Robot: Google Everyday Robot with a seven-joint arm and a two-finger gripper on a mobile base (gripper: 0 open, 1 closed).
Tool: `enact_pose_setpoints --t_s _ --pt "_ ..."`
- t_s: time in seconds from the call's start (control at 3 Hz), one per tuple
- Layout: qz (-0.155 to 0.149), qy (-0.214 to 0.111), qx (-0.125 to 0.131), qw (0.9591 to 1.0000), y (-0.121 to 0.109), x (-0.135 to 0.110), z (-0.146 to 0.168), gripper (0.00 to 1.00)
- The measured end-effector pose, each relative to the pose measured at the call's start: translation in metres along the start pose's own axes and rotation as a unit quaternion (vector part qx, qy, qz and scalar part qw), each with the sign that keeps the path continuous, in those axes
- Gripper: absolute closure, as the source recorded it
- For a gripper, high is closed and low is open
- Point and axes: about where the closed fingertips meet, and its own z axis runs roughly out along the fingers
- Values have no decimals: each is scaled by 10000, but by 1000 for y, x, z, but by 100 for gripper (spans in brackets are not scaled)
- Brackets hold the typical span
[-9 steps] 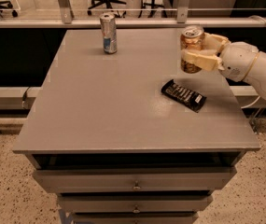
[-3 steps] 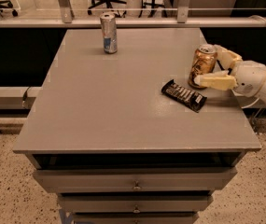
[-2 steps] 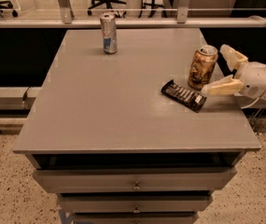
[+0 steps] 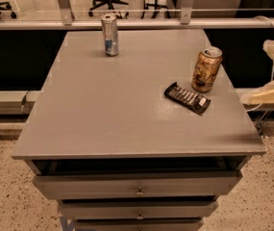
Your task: Place orange can upright
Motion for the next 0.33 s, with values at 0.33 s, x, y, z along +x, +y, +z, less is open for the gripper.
enact_pose_setpoints --t_s 0.33 --pt "53 -64 -94 9999 0 6 12 0"
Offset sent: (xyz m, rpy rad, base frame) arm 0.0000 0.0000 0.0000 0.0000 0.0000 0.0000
